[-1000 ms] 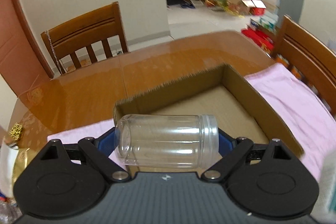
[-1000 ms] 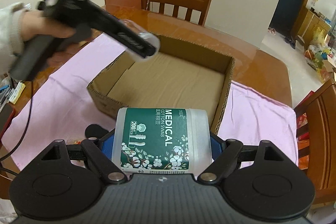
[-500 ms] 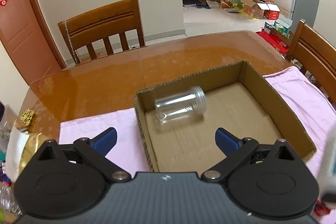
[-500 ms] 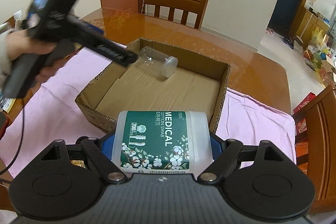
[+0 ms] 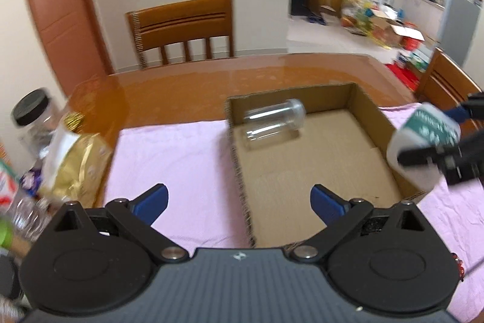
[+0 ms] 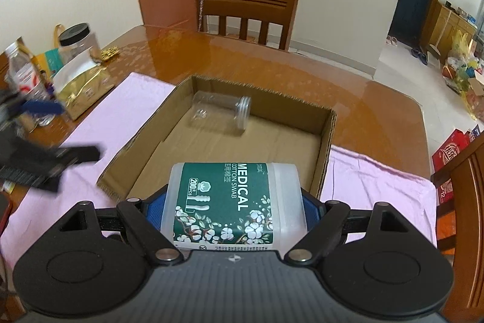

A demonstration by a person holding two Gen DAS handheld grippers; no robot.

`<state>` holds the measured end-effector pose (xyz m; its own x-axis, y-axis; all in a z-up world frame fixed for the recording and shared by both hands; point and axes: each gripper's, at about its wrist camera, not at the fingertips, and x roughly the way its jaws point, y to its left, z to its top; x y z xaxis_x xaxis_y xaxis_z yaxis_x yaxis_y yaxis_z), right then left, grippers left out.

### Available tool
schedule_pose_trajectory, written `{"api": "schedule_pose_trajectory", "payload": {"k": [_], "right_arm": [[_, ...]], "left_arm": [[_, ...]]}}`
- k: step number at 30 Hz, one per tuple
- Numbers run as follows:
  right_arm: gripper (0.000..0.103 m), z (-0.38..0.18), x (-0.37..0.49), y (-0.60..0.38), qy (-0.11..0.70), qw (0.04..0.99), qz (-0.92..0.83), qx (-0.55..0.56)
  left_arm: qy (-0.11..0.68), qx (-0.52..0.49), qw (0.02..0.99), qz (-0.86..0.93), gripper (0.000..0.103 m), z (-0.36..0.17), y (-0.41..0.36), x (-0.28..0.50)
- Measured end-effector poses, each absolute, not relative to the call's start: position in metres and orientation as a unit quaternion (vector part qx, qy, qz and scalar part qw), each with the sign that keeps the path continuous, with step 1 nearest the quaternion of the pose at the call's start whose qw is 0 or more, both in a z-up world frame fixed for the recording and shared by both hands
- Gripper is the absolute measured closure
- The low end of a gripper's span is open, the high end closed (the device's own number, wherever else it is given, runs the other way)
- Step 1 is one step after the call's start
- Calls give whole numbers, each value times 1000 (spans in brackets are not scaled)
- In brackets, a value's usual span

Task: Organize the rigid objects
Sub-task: 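Carry the jar into the box and open the left gripper while the right gripper drops the bottle in, then move the left tool to the black digital timer while the right tool approaches the red S.L robot toy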

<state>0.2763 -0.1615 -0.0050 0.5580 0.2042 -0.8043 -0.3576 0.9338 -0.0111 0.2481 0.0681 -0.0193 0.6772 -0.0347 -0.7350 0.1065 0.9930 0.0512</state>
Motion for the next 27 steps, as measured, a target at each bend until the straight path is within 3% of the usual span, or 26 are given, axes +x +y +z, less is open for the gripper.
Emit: {"api": "schedule_pose_trajectory", "payload": {"k": [8,10,11,18,27], "right_arm": [[16,-9,333,-155,429,887,142,-89],[2,-9,342,-151,417,892,145,-94],[0,-9,345,-151,412,895,141,-93],[0,-3,340,-153,417,894,140,-82],[0,-20,269,-172,415,901,114,-56]], "left_arm": [[413,34,910,4,3,-29,91,227],[417,32,908,10,3,-30,94,224],[419,31,907,14,3,-31,96,224],[430,17,902,19,3,-26,99,211],[434,12,901,13,2,-42,92,185]]}}
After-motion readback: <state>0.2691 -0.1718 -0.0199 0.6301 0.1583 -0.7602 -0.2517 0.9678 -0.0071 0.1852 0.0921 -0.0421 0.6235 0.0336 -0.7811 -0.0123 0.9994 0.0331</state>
